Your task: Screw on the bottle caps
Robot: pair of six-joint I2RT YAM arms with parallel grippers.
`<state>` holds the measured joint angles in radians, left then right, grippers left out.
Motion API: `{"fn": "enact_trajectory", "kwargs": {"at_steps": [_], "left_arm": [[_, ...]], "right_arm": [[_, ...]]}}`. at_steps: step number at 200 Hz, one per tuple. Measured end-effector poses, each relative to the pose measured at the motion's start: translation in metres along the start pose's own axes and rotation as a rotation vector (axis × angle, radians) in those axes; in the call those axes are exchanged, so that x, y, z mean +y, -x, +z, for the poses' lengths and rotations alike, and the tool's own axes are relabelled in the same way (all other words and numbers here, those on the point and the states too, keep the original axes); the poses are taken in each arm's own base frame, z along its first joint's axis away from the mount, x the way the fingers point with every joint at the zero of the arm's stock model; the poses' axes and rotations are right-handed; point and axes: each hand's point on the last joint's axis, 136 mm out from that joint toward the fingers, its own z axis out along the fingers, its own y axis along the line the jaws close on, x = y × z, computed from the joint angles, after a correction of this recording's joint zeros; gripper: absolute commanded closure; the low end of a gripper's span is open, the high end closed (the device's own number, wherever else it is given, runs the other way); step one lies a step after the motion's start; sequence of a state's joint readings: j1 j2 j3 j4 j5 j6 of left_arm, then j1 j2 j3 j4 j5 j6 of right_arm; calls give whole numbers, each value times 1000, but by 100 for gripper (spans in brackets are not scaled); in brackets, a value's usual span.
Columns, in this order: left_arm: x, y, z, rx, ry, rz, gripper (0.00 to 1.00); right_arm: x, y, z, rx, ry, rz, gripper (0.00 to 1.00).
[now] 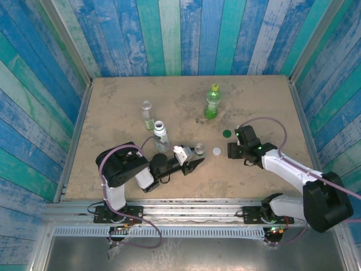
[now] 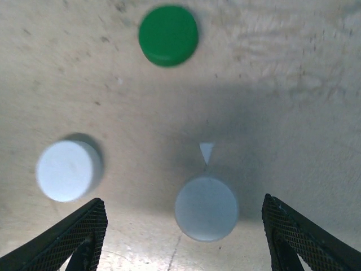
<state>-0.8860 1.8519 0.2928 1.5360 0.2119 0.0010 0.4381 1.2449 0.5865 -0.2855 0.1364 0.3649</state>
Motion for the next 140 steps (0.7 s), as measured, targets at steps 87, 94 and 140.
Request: {"fn": "enact_trajectory", "kwargs": {"at_steps": [87,94,140], "left_arm": [[-3,-6,4,3,-19,2,47],[-3,-9,4,9,-22,1,47],[-3,-13,4,19,-23,-2,47]], "right_arm": [[-10,-23,22,96,-67,33,45],[-11,-25,24,104,-70,31,46],[-10,-22,30,103,-75,24,55]]}}
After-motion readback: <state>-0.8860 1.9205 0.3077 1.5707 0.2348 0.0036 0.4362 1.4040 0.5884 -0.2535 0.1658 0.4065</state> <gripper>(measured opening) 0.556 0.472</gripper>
